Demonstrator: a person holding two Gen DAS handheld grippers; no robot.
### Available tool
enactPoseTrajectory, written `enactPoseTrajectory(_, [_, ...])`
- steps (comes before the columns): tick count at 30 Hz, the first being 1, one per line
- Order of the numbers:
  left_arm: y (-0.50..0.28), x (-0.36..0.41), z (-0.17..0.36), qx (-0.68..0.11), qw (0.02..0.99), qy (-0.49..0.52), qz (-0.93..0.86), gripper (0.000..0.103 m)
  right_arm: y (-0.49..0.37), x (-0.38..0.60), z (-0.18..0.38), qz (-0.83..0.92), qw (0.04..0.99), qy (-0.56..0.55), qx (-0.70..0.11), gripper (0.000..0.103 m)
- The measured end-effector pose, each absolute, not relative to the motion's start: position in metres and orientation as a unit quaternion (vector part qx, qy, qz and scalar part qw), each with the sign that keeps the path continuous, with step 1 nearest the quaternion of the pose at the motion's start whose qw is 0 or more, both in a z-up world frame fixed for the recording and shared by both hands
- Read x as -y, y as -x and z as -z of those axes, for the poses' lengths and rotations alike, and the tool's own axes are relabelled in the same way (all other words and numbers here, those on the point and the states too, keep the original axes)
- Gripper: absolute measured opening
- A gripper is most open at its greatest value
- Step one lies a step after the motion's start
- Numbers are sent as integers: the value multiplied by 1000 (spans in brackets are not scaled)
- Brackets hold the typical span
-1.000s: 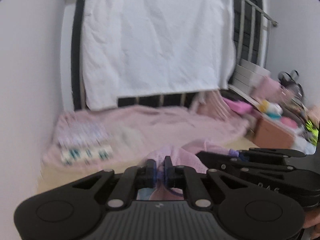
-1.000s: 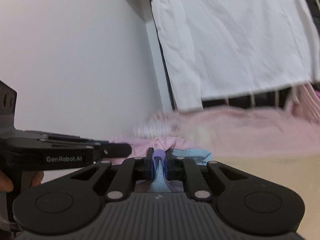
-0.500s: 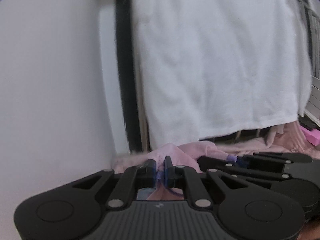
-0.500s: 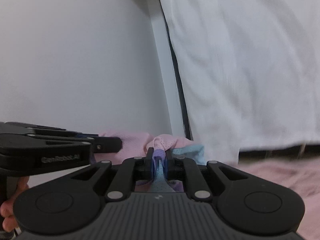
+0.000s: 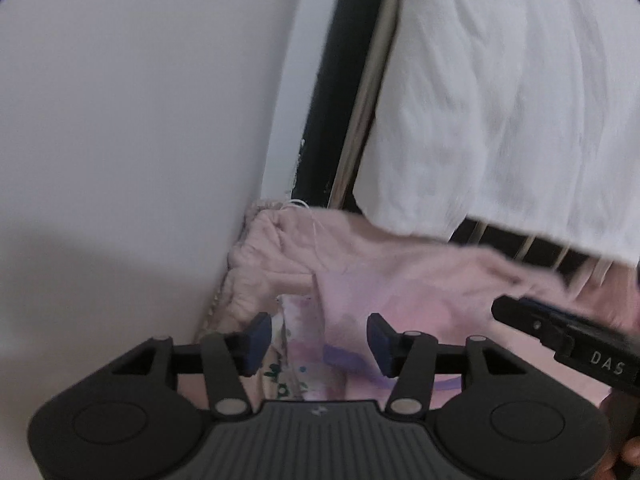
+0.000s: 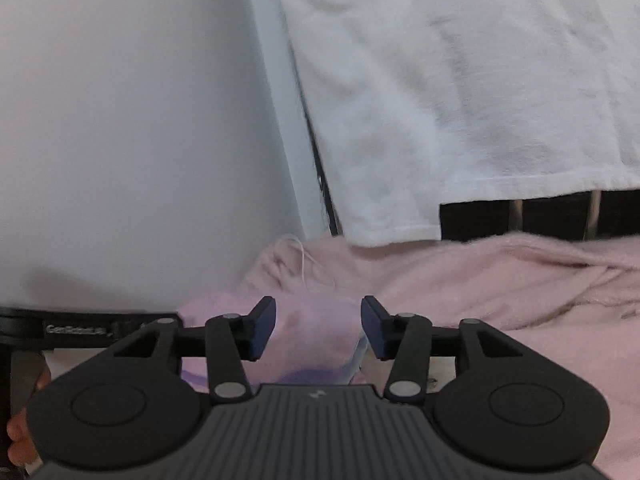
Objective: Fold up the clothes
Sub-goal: 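Carry the bundle with both grippers onto the stack of folded clothes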
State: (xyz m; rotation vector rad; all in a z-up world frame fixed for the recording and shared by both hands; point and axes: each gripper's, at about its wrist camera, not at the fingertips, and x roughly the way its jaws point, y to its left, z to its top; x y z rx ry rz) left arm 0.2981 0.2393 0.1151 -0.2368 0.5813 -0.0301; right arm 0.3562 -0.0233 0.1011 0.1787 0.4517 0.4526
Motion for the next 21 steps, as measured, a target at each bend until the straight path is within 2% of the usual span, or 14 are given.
enactPoseTrajectory(2, [-297,-229,-115,-286,952,109,21,55,-365,29,-98,-229,937,-111,-239,48])
enactPoseTrajectory(5, [-297,-222,-98,-312,943,111,20,53,-376,29,-83,-233,920,-142,-281,47])
enactPoseTrajectory(6, [-295,-223,-93,-314,941,122,22,51,-378,32,-78,-240,910,-166,-294,38])
enactPoseTrajectory(8, [-292,-225,-87,-310,939,147,32,16,-383,36,-69,-255,889,-209,-317,9])
enactPoseTrajectory(11, [-290,-229,-87,-301,940,159,29,7,-383,30,-69,-266,894,-196,-304,9])
enactPoseTrajectory(13, [-290,-230,-89,-296,940,165,28,4,-381,24,-76,-277,900,-181,-284,8])
enactPoseTrajectory(21, [-288,-234,-106,-267,949,169,18,2,-386,13,-97,-291,903,-186,-254,7])
